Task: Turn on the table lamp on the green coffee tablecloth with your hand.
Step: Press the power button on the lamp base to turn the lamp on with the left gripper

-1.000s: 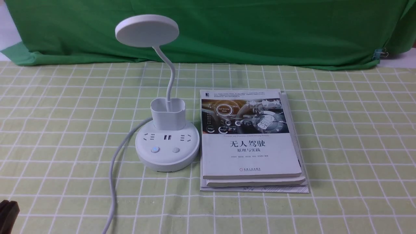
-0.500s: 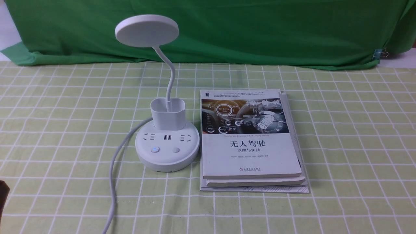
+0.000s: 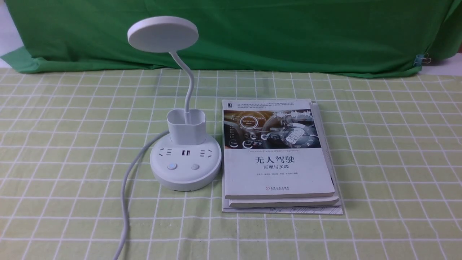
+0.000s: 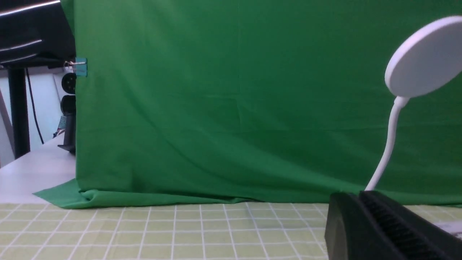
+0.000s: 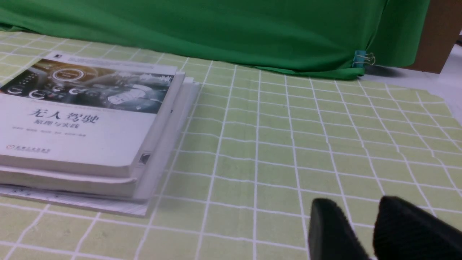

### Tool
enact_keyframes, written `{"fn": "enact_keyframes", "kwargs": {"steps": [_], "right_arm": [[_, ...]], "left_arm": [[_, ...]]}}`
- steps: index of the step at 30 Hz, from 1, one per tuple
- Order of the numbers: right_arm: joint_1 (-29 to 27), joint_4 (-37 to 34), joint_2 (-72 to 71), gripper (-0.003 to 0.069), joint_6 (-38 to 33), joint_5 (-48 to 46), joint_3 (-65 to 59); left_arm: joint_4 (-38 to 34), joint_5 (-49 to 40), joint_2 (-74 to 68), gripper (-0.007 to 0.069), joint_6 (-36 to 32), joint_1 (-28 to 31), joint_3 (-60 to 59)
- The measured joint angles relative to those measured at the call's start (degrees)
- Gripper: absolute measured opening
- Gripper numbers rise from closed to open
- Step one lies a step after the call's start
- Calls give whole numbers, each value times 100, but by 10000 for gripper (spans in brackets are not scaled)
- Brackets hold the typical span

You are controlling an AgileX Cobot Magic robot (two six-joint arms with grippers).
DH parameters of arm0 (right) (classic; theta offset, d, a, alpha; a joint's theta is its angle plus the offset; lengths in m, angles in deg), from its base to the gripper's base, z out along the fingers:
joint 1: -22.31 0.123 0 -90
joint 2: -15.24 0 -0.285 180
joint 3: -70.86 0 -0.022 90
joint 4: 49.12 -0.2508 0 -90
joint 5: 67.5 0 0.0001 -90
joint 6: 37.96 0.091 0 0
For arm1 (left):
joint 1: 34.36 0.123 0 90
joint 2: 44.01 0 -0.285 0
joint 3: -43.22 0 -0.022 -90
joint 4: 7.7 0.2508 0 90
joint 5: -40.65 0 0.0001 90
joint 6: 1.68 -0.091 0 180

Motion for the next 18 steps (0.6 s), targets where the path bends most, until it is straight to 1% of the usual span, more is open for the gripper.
{"fn": "enact_keyframes", "kwargs": {"steps": [4,7,8,9,10,11,13,15,16,18], "right_arm": [[0,0,0,245,0,0,0],[0,0,0,245,0,0,0],[0,0,0,245,0,0,0],[0,0,0,245,0,0,0],[0,0,0,245,0,0,0],[0,0,0,245,0,0,0],[0,0,0,245,0,0,0],[0,0,0,245,0,0,0],[0,0,0,245,0,0,0],[0,0,0,245,0,0,0]], "left_arm": [[-96,-55,-319,19,4,0,490],[-147,-197,-931,19,219,0,1359],[-205,-399,-1210,19,392,0,1650],[-205,-439,-1261,19,422,0,1705],[-246,-804,-1659,19,647,0,2172],[-245,-1033,-1913,19,743,0,2372],[-197,-1327,-2381,19,703,0,2612],[-28,-1401,-2710,19,519,0,2707],[123,-1360,-2935,19,374,0,2727],[204,-1188,-3247,19,301,0,2733]]}}
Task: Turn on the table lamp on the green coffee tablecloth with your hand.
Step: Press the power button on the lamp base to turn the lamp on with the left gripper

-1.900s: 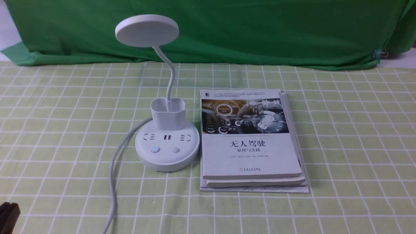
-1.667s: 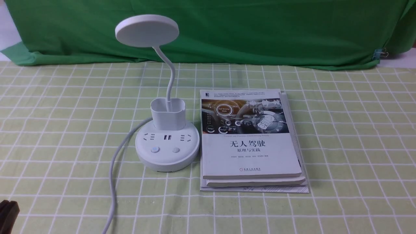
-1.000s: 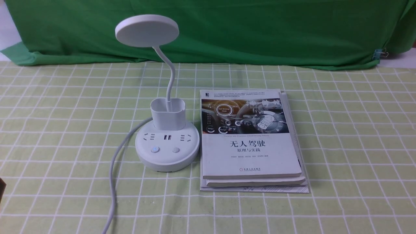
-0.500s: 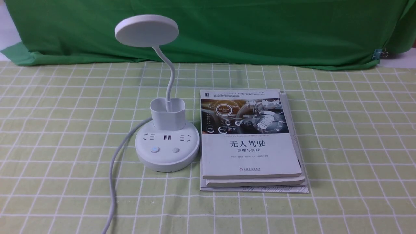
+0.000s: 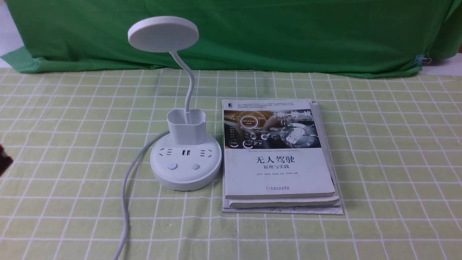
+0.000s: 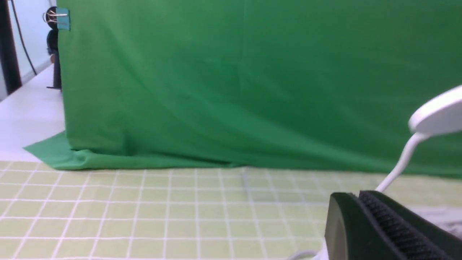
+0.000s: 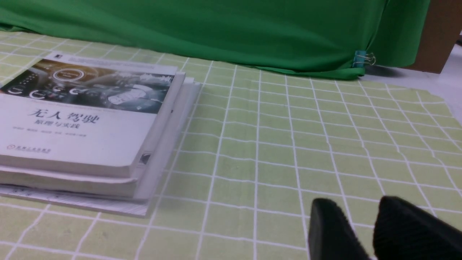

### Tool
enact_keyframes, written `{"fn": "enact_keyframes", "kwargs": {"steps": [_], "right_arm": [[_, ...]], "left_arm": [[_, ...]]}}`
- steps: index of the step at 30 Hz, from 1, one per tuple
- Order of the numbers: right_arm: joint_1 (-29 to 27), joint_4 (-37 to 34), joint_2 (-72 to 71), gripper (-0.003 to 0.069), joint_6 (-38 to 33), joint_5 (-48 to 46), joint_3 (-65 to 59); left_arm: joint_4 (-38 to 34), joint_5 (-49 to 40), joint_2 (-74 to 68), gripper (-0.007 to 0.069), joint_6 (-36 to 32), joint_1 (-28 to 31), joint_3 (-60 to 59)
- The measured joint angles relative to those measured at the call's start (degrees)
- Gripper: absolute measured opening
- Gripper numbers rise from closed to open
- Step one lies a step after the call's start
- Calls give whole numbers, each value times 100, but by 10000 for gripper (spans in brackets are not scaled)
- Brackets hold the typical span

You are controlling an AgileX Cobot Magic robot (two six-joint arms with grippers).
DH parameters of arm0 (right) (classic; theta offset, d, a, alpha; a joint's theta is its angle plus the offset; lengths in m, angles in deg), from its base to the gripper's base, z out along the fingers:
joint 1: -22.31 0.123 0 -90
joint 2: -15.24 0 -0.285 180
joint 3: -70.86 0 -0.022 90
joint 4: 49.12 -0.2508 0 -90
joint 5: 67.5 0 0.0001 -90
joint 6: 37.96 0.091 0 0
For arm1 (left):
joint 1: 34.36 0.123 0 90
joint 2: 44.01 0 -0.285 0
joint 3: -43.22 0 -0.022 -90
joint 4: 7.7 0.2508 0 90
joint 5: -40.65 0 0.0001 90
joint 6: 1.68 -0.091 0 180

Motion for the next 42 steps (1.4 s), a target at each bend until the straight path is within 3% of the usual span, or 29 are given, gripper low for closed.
{"fn": "enact_keyframes", "kwargs": {"steps": [7,14,17,22,24,28,30,37,42], "right_arm": [[0,0,0,245,0,0,0],[0,0,0,245,5,0,0],[0,0,0,245,5,0,0],[0,0,0,245,5,0,0],[0,0,0,245,5,0,0],[0,0,0,245,5,0,0],[0,0,0,245,5,0,0],[0,0,0,245,5,0,0],[0,0,0,245,5,0,0]], "left_arm": [[-478,329,-1111,19,308,0,13],[-749,-974,-2654,19,283,0,634],[-1034,-1901,-3384,19,-201,0,1267],[-2501,-2657,-4354,19,-1664,-192,1902],[-2589,-2821,-4622,19,-1798,-390,2095],[-2232,-2958,-5102,19,-1559,-980,2514],[-1706,-2993,-5560,17,-1155,-1452,2839],[-965,-2967,-6459,15,-646,-2123,3577],[137,-2879,-6929,16,157,-2450,3951]]}}
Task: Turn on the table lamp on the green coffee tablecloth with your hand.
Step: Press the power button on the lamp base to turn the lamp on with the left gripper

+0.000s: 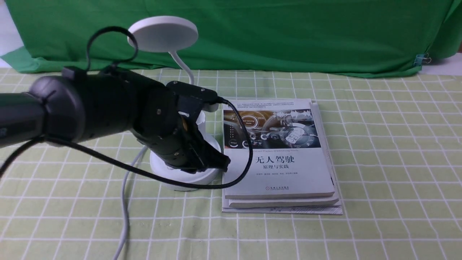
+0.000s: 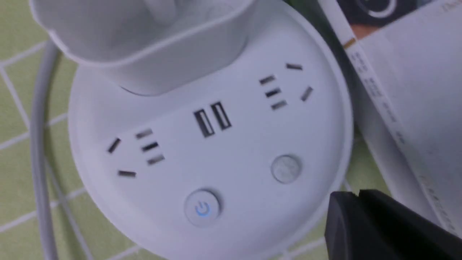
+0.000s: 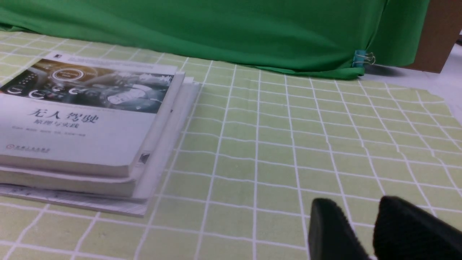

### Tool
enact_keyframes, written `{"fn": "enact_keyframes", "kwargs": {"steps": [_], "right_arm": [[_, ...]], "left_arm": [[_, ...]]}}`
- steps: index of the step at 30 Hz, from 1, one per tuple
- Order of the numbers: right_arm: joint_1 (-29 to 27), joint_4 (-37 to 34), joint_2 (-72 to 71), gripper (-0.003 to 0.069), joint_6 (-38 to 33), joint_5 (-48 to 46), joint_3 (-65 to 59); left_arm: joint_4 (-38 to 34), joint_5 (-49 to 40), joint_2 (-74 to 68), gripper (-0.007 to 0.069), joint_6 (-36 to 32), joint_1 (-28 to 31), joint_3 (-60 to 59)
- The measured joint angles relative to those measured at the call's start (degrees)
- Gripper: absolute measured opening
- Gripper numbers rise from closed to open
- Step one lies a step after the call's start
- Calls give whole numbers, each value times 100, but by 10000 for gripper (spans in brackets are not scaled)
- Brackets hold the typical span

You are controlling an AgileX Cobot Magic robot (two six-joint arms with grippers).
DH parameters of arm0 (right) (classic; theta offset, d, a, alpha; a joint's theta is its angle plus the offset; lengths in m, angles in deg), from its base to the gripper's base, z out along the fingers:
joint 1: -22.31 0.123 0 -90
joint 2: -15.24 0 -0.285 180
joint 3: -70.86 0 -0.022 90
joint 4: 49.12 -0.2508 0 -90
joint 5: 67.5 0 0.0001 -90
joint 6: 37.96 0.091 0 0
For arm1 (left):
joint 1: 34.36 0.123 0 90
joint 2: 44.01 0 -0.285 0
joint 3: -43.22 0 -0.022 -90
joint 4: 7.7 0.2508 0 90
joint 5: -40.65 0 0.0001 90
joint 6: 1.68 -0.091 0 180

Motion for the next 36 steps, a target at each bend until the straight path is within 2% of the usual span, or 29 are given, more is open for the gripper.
{"fn": "enact_keyframes", "kwargs": {"steps": [3,15,36], "right_arm": [[0,0,0,245,0,0,0],[0,0,0,245,0,0,0],[0,0,0,245,0,0,0]], "left_arm": [[328,106,-200,16,153,-7,26],[758,471,-406,16,319,-7,36],[871,687,-580,16,423,-7,21]]}}
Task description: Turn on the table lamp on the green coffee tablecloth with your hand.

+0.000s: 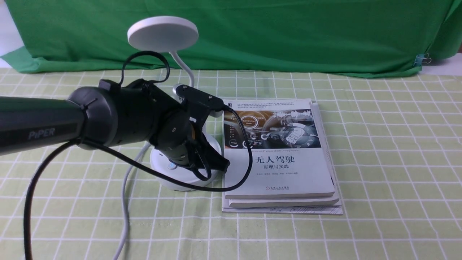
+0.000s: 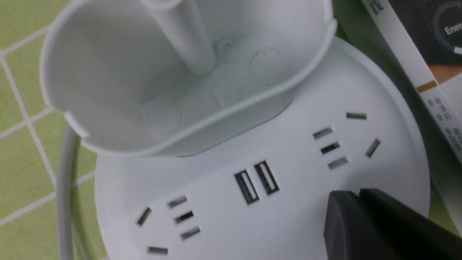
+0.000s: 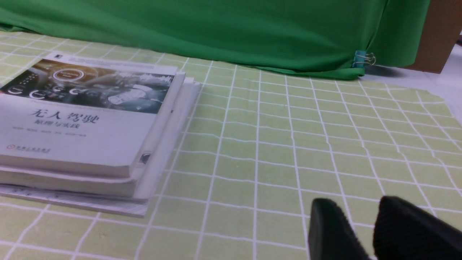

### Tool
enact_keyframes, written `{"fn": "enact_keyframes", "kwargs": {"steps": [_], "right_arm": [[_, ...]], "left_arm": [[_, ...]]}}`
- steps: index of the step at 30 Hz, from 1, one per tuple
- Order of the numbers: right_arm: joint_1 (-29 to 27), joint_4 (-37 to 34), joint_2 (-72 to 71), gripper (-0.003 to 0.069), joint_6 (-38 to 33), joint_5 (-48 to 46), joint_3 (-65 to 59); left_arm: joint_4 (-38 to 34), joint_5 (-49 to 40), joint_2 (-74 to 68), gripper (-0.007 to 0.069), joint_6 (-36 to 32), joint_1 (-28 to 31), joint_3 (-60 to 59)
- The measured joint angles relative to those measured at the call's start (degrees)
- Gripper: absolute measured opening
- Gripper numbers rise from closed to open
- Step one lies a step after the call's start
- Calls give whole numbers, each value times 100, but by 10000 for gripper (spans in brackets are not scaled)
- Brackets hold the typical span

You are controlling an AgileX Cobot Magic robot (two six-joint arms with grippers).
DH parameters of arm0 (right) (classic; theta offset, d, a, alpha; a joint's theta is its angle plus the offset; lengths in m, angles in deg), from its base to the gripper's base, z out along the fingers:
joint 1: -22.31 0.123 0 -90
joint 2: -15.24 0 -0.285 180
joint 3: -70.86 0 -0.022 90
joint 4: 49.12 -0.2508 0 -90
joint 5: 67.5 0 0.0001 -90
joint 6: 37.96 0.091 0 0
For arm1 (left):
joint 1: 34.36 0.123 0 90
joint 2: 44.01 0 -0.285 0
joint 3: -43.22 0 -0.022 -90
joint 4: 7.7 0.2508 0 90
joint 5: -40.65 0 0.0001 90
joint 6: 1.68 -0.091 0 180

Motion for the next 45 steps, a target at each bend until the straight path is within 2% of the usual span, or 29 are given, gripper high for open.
{"fn": "enact_keyframes", "kwargs": {"steps": [10,16,22,27,36,45], "right_arm": [[0,0,0,245,0,0,0],[0,0,0,245,0,0,0],[0,0,0,245,0,0,0],[0,0,0,245,0,0,0],[0,0,0,245,0,0,0],[0,0,0,245,0,0,0]], "left_arm": [[54,434,71,16,26,0,-217],[49,309,449,17,147,0,-326],[53,210,1234,17,-239,0,-569],[-76,51,2181,17,-298,0,-1258],[-829,166,4682,18,46,0,-3037],[-844,216,7091,18,69,0,-3472]]}}
